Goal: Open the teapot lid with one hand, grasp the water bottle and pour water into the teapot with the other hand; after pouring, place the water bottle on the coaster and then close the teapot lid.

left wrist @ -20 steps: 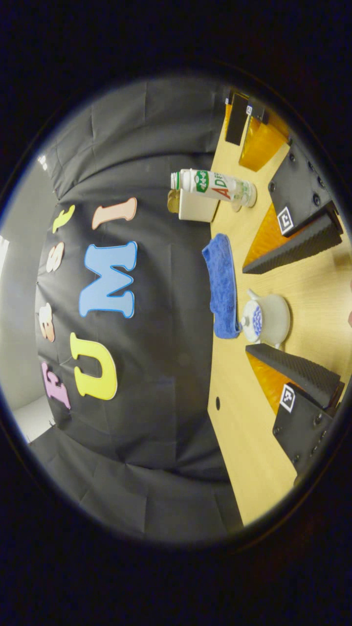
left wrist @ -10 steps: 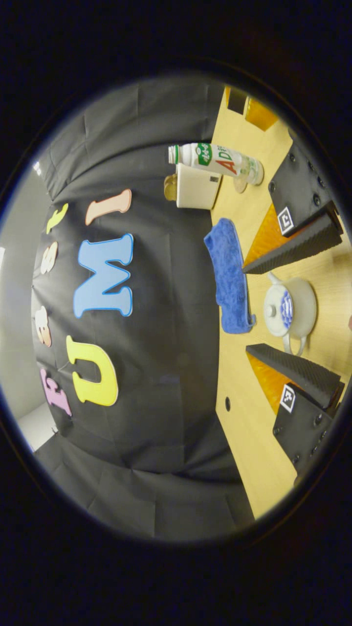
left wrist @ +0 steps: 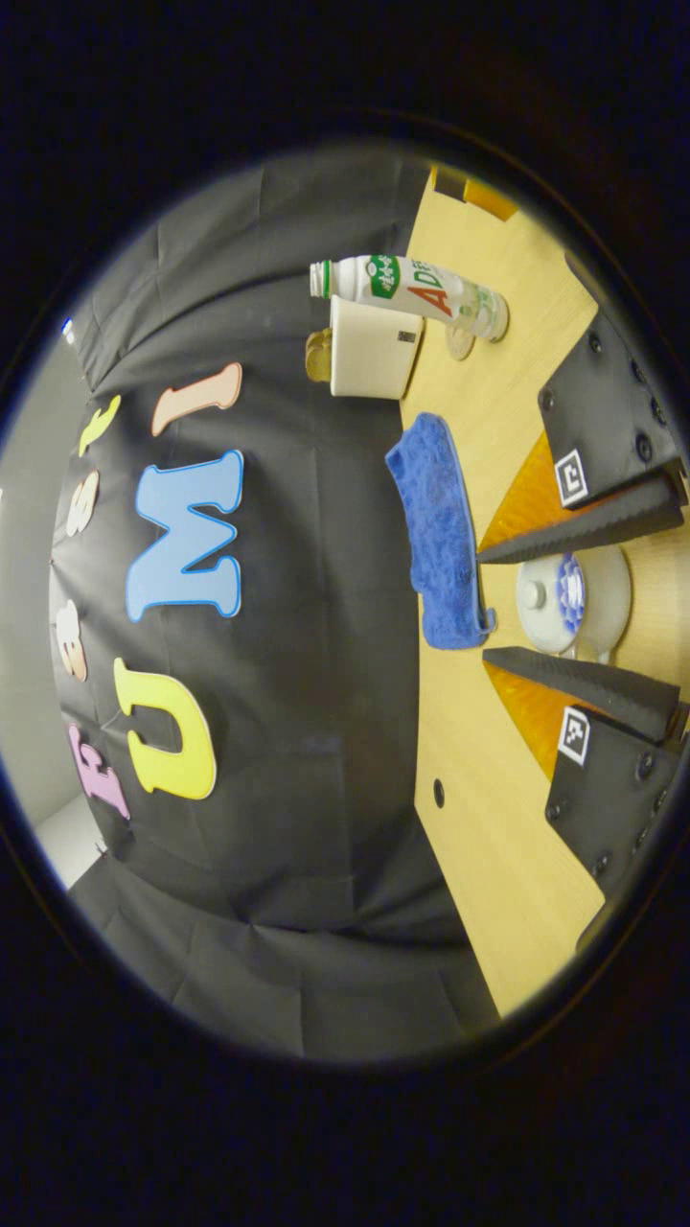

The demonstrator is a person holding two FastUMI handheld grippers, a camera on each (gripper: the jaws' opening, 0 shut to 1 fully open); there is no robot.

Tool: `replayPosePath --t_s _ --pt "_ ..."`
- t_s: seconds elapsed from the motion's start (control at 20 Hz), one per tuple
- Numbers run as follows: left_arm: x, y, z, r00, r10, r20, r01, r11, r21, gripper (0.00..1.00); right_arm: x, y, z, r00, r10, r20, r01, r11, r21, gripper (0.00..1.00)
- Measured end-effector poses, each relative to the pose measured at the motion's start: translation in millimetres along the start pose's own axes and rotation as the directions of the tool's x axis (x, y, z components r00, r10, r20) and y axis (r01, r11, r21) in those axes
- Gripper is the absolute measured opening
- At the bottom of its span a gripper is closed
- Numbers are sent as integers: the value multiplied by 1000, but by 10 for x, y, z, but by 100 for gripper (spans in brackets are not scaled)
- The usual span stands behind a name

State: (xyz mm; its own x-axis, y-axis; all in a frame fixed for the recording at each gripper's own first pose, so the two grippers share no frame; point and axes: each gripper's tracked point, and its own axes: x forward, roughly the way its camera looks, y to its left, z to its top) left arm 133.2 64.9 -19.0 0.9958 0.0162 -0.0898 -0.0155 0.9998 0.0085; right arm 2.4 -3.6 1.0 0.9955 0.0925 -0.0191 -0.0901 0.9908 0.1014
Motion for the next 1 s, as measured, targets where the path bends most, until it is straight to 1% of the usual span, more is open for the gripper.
replayPosePath --t_s 0.1,0.15,0.2,0.25,0.3,0.35,0.4,0.45,0.6,0.65,0.7,0.75,0.8,0.85,0.9,0.95,1.0 --pt "27 -77 -23 999 -44 -19 44 999 1 59 10 -7 -11 1000 -1 -5 1 1000 -11 95" --pt "32 -66 -23 999 -41 -19 42 999 6 51 12 -15 -12 1000 -1 -9 1 1000 -17 95" --pt "16 -8 2 1000 -20 -10 20 1000 4 43 8 -21 -21 1000 -2 -11 2 1000 -18 95" --pt "21 25 36 1000 -10 13 10 1000 -4 36 5 -25 -18 1000 -2 -11 2 1000 -16 94" --pt "21 56 45 1000 4 29 -4 1000 -4 27 1 -31 -16 1000 -2 -11 2 1000 -15 95" --pt "70 31 50 1000 -6 29 6 1000 1 19 5 -37 -12 1000 -2 -11 1 1000 -13 95" --pt "84 6 27 1000 -15 21 15 1000 11 7 5 -38 -19 1000 -2 -12 2 1000 -13 95" --pt "84 12 46 1000 -21 23 20 1000 18 13 5 -39 -17 1000 -3 -14 2 1000 -12 95" --pt "108 -2 38 1000 -26 14 25 998 56 13 13 -53 -21 1000 -5 -15 5 1000 -9 95" --pt "104 -16 20 1000 -29 -1 29 996 88 13 14 -49 -23 1000 -3 -18 3 1000 -8 95" --pt "63 7 47 1000 -14 3 13 991 131 10 12 -53 -29 1000 -4 -20 4 1000 -7 95" --pt "84 15 33 1000 -12 4 11 987 162 18 23 -58 -28 1000 -4 -21 4 1000 -7 95" --pt "82 17 37 1000 -11 4 10 985 174 24 24 -59 -25 1000 -6 -21 6 1000 -6 95" --pt "84 -19 34 1000 -27 0 27 985 171 30 23 -60 -21 1000 -5 -20 5 1000 -5 95" --pt "94 -116 -46 997 -74 -37 78 986 147 33 20 -58 -27 1000 -5 -19 5 1000 -5 95" --pt "94 -184 -108 992 -99 -73 107 987 122 37 20 -60 -27 1000 -5 -19 5 1000 -4 95" --pt "88 -186 -85 993 -100 -67 108 986 124 55 23 -63 -29 1000 -5 -20 5 1000 -4 95"
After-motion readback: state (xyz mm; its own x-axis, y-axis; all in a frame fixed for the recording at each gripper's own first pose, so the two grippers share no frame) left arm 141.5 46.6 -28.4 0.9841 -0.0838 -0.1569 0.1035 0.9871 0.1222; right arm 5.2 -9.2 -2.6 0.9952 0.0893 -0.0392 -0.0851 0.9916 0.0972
